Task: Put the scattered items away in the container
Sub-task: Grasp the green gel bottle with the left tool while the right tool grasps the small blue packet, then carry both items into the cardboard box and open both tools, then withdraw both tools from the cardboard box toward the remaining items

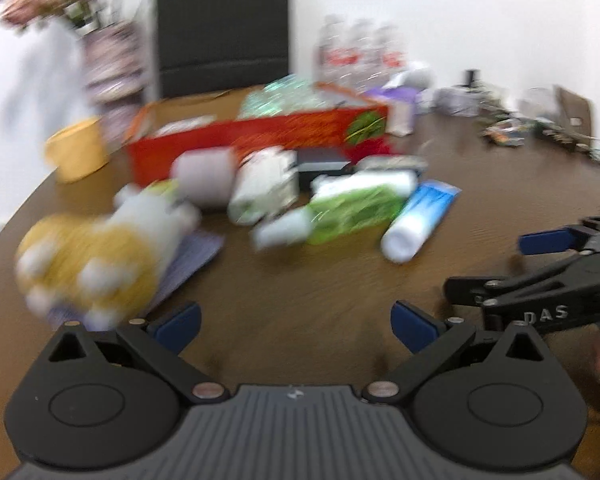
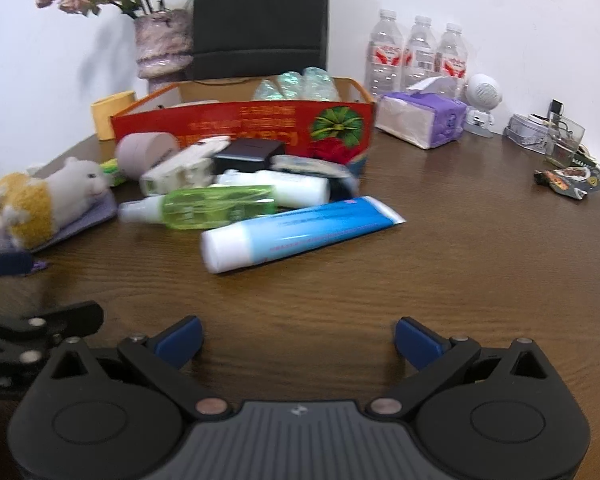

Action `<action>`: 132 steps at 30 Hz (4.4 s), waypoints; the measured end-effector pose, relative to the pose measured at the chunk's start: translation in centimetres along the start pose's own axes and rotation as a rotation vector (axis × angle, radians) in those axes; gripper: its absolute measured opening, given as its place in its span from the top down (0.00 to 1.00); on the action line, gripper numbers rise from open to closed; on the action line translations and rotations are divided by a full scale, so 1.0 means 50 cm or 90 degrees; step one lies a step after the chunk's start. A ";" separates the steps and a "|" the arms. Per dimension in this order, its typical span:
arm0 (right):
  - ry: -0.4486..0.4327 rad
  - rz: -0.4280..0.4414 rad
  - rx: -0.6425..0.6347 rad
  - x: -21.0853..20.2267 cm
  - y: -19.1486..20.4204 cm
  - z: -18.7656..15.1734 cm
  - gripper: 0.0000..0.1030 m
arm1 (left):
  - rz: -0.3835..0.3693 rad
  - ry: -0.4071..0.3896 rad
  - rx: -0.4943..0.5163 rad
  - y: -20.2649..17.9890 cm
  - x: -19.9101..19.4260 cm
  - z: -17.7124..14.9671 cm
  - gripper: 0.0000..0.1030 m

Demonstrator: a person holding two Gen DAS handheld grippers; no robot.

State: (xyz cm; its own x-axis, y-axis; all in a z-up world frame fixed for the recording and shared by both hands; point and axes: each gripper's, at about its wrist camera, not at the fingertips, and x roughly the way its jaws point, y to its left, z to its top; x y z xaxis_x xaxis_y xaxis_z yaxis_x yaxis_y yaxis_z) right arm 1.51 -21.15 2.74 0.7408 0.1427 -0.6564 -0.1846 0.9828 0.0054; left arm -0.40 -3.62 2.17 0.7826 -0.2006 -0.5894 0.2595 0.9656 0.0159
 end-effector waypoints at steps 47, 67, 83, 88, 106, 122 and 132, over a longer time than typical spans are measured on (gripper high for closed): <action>-0.090 0.232 0.056 0.069 -0.043 0.391 0.98 | -0.006 0.006 -0.184 0.198 0.137 0.397 0.70; 0.145 0.099 0.056 0.362 -0.013 0.536 0.33 | 0.034 0.163 -0.264 0.277 0.389 0.491 0.09; 0.260 0.095 0.072 0.365 -0.041 0.476 0.15 | 0.073 0.217 -0.146 0.277 0.337 0.367 0.08; 0.255 0.090 0.073 0.357 -0.036 0.476 0.16 | 0.084 0.224 -0.156 0.281 0.334 0.361 0.08; 0.170 0.085 0.029 0.183 0.007 0.457 0.15 | 0.068 0.127 -0.145 0.212 0.114 0.352 0.06; 0.012 0.116 0.015 -0.029 0.029 0.201 0.06 | 0.100 -0.007 -0.124 0.103 -0.067 0.137 0.00; -0.080 0.066 0.016 -0.061 0.016 0.026 0.06 | 0.132 -0.061 -0.105 0.067 -0.082 -0.025 0.00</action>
State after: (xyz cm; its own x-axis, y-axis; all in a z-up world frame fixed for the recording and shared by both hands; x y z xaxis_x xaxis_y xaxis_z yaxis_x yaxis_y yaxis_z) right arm -0.06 -20.62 5.75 0.7940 0.2548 -0.5520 -0.2487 0.9646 0.0875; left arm -3.48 0.63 3.63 0.8614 -0.0035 -0.5080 -0.0007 1.0000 -0.0081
